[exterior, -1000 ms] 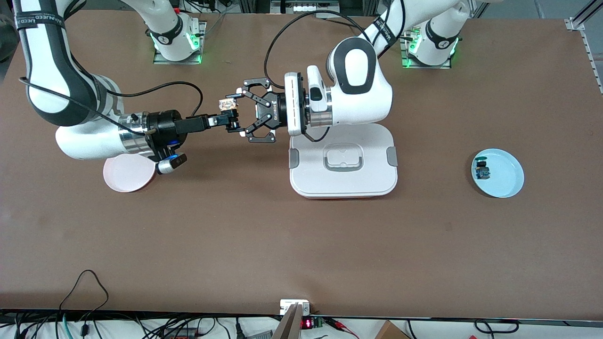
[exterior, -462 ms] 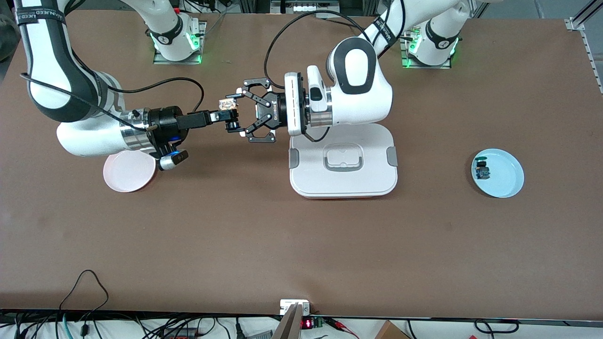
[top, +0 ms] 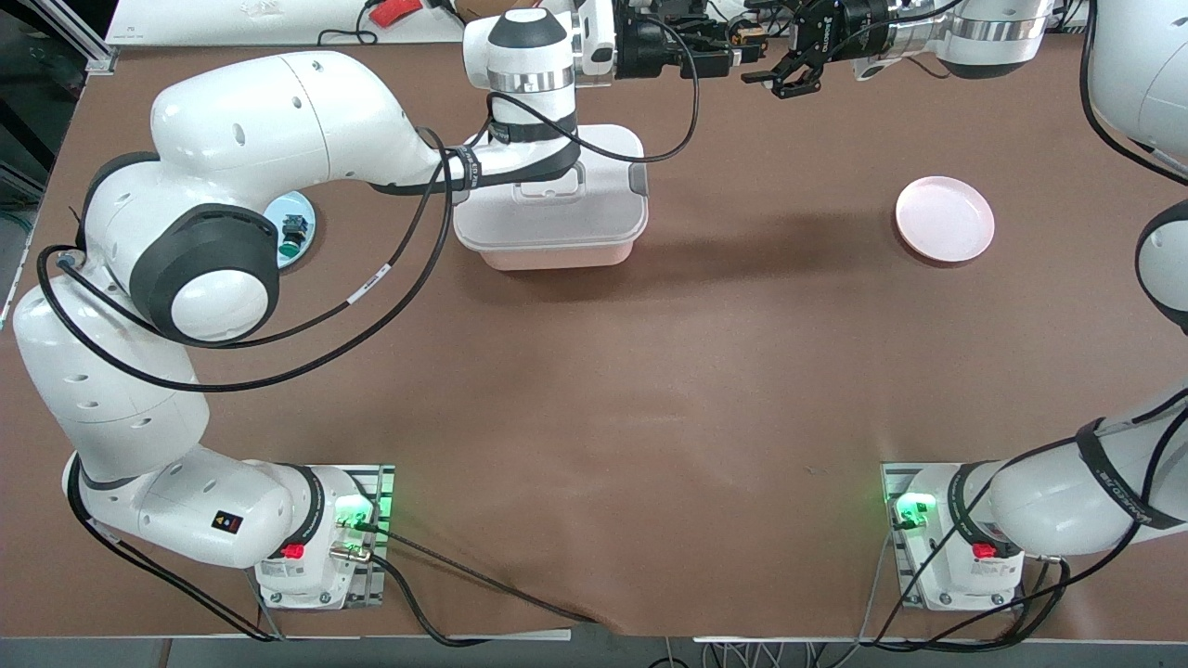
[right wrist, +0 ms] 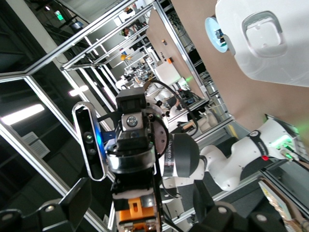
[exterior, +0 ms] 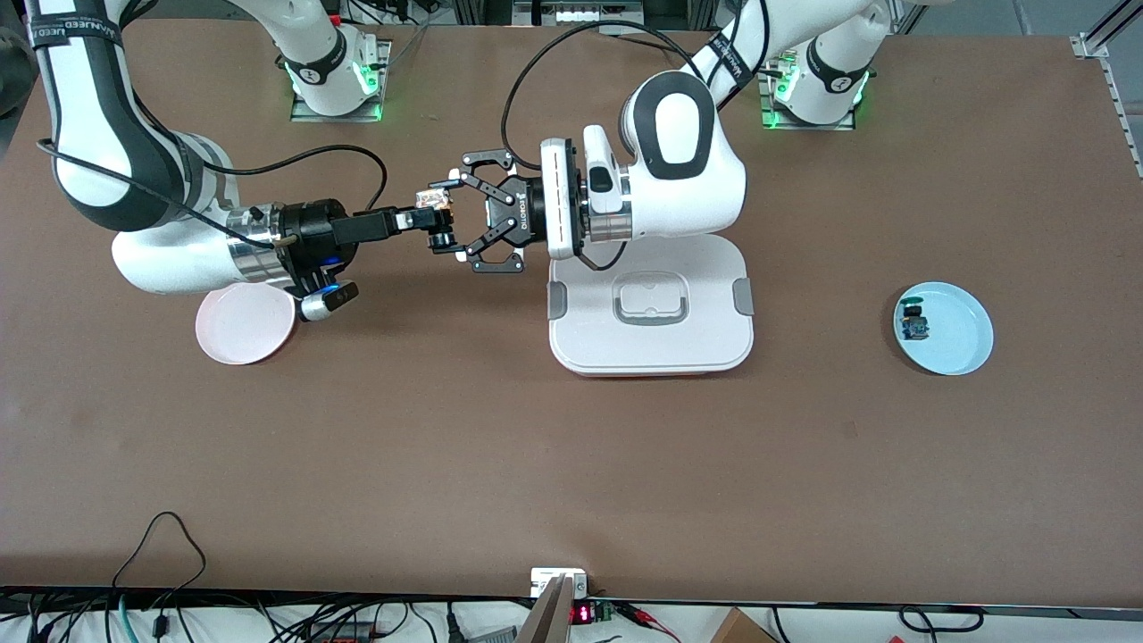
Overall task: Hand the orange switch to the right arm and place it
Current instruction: 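Close the right gripper on the switch held by the left gripper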
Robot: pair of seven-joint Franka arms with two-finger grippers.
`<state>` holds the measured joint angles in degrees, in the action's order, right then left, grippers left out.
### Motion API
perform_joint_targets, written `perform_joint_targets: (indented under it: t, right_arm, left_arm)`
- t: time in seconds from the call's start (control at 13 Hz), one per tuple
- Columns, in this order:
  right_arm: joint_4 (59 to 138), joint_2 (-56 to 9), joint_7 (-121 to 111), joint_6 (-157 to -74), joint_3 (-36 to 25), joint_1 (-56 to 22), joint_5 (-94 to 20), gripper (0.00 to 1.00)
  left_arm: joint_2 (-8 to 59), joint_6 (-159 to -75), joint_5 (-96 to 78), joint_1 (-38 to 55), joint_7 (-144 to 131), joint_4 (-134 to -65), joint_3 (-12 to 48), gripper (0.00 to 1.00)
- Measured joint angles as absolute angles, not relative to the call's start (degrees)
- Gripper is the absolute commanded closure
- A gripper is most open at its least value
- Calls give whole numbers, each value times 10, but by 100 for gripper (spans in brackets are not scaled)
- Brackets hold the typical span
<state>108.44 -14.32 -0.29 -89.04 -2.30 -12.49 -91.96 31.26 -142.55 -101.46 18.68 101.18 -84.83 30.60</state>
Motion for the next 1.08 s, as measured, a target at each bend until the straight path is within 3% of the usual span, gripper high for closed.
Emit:
perform_joint_targets:
  t: [0.08,0.15,0.31,0.46,0.62,1.0,1.08]
  right_arm:
    - [1088,-140,-3,-890,-23,-125,-923,7]
    - [1091,-138,-3,-890,-23,-125,-924,14]
    - [1092,-137,-3,-890,-23,-125,-924,51]
    - [1092,-135,-5,-890,-23,-125,-925,68]
    - [1092,-132,-5,-890,-23,-125,-924,77]
    - [1094,-130,-28,-891,-24,-125,-924,78]
    - [1094,-130,-28,-891,-24,-125,-924,83]
  left_arm:
    - [313,-1426,-1015,187,1012,-848,306,99]
    - [313,-1426,-1015,187,1012,-848,306,99]
    - [313,-1426,-1015,187,1012,-848,305,99]
    - [314,-1426,-1015,187,1012,-848,305,99]
    - [316,-1426,-1015,187,1012,-848,305,99]
    - [317,-1426,-1020,186,1004,-843,305,98]
    - [317,-1426,-1020,186,1004,-843,305,94]
